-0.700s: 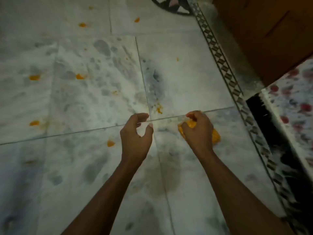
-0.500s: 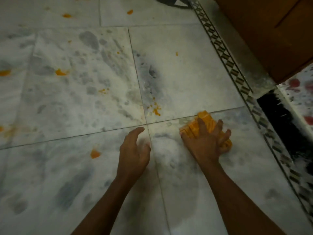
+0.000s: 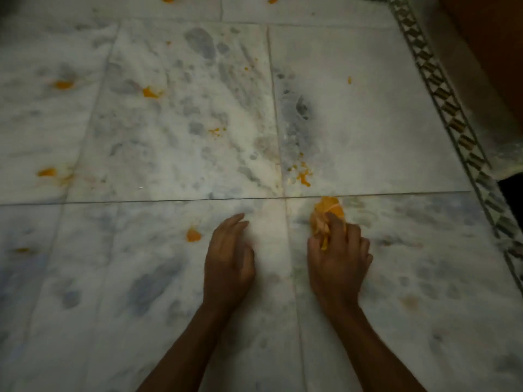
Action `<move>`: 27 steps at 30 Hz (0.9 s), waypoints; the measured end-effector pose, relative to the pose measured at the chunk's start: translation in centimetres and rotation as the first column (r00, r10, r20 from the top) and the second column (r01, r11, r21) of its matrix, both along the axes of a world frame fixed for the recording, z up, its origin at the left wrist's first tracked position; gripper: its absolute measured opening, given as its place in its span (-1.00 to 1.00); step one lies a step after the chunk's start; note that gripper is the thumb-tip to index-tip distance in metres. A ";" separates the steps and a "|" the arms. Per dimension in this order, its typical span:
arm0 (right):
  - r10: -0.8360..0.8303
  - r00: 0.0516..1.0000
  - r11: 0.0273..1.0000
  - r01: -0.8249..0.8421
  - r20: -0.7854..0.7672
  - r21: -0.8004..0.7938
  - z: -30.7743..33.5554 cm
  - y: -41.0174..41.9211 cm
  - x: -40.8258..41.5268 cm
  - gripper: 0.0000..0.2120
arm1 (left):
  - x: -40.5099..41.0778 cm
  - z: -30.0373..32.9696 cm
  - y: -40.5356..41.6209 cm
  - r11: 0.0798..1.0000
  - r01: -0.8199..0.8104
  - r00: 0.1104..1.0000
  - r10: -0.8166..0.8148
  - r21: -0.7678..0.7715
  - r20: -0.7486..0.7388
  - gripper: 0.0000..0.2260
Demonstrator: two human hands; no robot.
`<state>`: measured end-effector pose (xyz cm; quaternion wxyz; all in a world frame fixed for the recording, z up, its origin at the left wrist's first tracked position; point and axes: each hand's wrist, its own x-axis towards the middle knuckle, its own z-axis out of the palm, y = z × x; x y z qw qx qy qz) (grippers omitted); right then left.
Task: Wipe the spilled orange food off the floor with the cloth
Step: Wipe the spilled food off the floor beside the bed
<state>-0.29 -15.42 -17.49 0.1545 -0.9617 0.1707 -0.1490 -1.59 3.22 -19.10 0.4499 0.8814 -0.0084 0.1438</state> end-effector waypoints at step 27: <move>0.516 0.834 0.830 -0.543 -0.196 -0.126 -3.6 23.7 3.3 -0.32 | -5.5 -3.3 23.0 0.709 -0.461 0.800 0.593 0.534 -0.096 -0.49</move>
